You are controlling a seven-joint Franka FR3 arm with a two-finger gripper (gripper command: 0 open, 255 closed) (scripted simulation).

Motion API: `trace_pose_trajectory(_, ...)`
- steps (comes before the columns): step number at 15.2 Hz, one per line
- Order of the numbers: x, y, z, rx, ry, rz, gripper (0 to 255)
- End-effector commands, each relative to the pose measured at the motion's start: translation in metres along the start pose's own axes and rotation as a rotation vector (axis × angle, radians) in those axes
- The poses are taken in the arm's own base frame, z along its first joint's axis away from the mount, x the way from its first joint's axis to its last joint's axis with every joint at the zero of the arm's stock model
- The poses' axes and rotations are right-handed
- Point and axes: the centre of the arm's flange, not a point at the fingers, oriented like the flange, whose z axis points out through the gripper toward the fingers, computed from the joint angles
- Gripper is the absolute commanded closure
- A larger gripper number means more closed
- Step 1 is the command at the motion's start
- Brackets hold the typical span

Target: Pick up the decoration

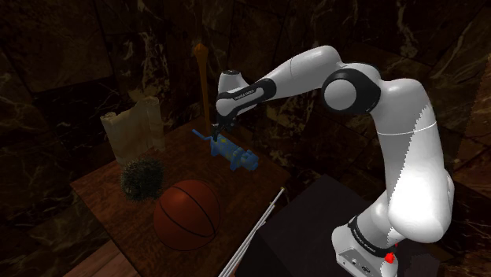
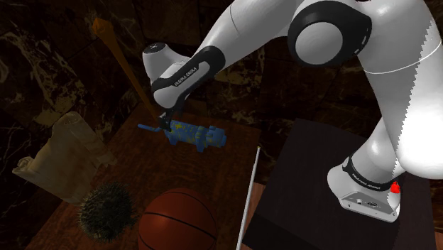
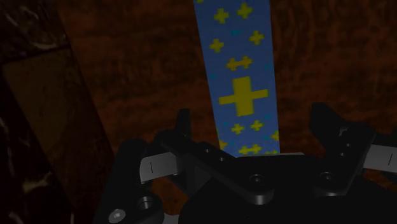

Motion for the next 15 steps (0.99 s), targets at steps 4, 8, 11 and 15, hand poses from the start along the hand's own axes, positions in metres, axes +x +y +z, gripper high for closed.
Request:
trace_pose_trajectory(4,0.01,0.0,0.025,-0.002,0.001,-0.005,0)
trace_pose_trajectory(8,0.01,0.0,0.049,-0.002,0.001,-0.005,0)
trace_pose_trajectory(11,0.01,0.0,0.05,-0.002,0.001,-0.005,255)
trace_pose_trajectory(15,0.01,0.0,0.049,-0.002,0.001,-0.005,255)
